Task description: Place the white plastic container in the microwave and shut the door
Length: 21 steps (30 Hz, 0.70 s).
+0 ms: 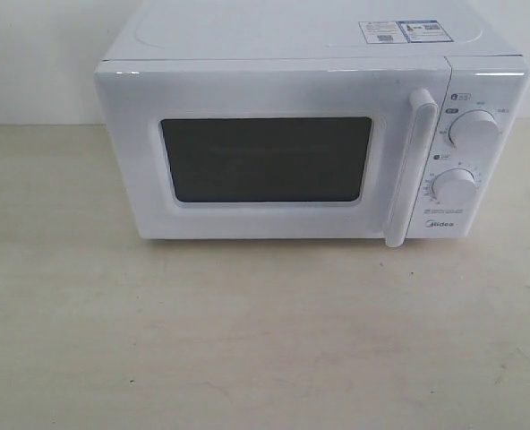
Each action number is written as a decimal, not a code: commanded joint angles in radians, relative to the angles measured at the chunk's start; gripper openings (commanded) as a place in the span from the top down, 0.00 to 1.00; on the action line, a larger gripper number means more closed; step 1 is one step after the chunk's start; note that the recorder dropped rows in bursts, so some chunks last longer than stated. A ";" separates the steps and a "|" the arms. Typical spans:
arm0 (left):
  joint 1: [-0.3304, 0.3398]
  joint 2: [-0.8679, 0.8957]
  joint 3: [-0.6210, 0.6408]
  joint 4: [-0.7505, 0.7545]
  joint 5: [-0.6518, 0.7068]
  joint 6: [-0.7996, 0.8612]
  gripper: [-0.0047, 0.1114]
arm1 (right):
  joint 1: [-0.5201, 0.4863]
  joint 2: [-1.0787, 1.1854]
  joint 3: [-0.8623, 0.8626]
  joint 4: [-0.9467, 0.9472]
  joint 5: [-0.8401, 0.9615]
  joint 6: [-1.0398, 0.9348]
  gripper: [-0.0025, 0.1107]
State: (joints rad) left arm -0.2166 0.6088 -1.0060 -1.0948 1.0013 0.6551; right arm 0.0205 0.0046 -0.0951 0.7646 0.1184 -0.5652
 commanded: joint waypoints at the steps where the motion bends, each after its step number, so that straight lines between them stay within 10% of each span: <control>1: -0.002 -0.003 0.004 -0.008 -0.008 -0.008 0.92 | 0.000 -0.005 0.014 -0.582 0.028 0.583 0.98; 21: -0.002 -0.003 0.004 -0.008 -0.008 -0.008 0.92 | 0.000 -0.005 0.095 -0.745 0.226 0.618 0.98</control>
State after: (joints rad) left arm -0.2166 0.6088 -1.0060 -1.0948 1.0013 0.6551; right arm 0.0205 0.0046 0.0002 0.0248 0.3448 0.0402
